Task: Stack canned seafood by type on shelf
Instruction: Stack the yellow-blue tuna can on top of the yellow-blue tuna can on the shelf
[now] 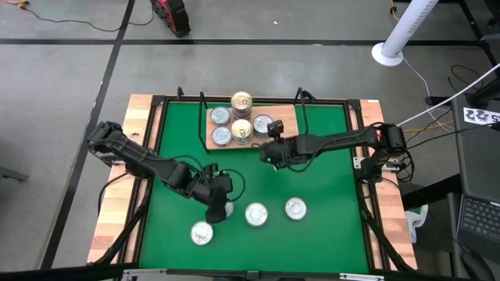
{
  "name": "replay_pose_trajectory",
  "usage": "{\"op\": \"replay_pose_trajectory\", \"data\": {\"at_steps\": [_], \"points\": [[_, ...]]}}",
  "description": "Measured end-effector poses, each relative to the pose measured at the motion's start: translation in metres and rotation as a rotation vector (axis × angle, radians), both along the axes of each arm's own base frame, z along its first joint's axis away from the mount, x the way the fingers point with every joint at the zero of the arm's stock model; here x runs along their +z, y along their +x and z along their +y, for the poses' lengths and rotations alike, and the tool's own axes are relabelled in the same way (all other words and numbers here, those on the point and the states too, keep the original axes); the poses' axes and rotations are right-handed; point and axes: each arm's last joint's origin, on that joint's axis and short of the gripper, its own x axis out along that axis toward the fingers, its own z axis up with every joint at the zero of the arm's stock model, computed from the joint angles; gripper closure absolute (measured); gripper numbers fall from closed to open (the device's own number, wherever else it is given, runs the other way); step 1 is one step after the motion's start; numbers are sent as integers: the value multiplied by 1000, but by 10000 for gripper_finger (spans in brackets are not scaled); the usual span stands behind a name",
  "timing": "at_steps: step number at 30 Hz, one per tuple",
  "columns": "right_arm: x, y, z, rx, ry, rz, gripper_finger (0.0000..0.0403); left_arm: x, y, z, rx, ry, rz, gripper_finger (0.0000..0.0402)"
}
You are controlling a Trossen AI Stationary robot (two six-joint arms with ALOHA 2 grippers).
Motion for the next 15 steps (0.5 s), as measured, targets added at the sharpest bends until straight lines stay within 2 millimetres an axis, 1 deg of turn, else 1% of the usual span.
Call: {"op": "replay_pose_trajectory", "data": {"at_steps": [3, 7, 11, 15], "points": [[-1, -2, 18, 8, 26, -11, 116, -8, -1, -15, -7, -10, 20, 245], [-5, -4, 39, 35, 132, -35, 116, -27, 0, -35, -61, 17, 69, 245], [-7, -6, 56, 65, 269, -47, 116, -48, 5, -52, -125, 55, 109, 245], [-8, -7, 69, 118, 363, -33, 116, -70, 10, -63, -155, 94, 156, 245]]}}
